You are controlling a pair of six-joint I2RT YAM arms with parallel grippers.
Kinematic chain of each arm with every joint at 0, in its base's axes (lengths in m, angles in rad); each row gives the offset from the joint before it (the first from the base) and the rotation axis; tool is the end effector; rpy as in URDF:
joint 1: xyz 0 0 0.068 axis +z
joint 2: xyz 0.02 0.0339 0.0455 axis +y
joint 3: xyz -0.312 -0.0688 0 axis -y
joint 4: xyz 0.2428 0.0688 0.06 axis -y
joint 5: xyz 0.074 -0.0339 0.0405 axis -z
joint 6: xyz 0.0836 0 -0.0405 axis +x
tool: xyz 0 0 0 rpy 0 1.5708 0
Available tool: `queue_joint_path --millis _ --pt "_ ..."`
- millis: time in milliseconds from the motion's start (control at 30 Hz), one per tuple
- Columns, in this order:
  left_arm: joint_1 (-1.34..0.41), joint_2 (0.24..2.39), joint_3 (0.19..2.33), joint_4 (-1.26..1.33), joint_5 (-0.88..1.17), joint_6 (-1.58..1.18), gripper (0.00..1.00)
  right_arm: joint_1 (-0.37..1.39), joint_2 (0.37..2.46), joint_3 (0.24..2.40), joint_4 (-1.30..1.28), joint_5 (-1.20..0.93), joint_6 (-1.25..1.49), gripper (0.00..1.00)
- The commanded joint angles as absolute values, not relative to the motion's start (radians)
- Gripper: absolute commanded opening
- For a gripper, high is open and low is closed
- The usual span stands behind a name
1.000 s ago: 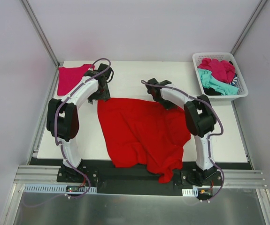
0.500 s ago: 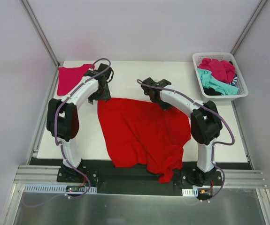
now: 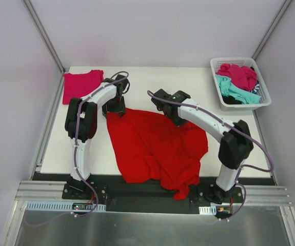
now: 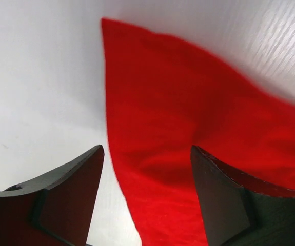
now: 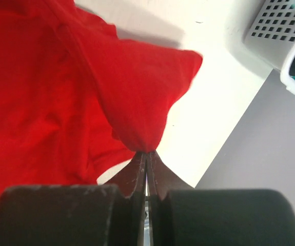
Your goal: Fold and stack the t-shirts
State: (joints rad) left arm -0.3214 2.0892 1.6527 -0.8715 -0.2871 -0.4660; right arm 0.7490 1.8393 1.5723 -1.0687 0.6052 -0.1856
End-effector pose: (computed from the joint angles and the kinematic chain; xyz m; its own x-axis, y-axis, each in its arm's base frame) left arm 0.4440 -0.1229 0.1873 -0.9233 -0.1468 -0.3549 -0.2034 0.9708 0.1276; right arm 0.3151 0.2280 0.2693 -0.6146 -0.7786 -0.1268 -0.5864 0.5584 -0.5868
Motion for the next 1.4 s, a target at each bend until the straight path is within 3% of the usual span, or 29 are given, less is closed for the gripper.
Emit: queue_joint_path --millis 0,333,767,1100,1367 --pt "-0.328 2.154 1.808 -0.954 -0.253 -0.411 0.68 0.853 1.642 1.623 -1.241 0.595 -0.106 0.01" --pt "-0.319 2.237 1.977 -0.999 -0.284 -0.407 0.68 0.914 1.520 1.586 -1.361 0.603 -0.069 0.01" --pt "-0.319 2.289 1.962 -0.976 -0.272 -0.431 0.63 0.940 1.522 1.568 -1.333 0.569 -0.084 0.01" --pt "-0.318 2.390 2.183 -1.002 -0.190 -0.405 0.56 0.991 1.520 1.540 -1.330 0.548 -0.061 0.01" --pt "-0.308 2.422 2.192 -1.002 -0.141 -0.423 0.56 1.000 1.506 1.528 -1.328 0.546 -0.058 0.01"
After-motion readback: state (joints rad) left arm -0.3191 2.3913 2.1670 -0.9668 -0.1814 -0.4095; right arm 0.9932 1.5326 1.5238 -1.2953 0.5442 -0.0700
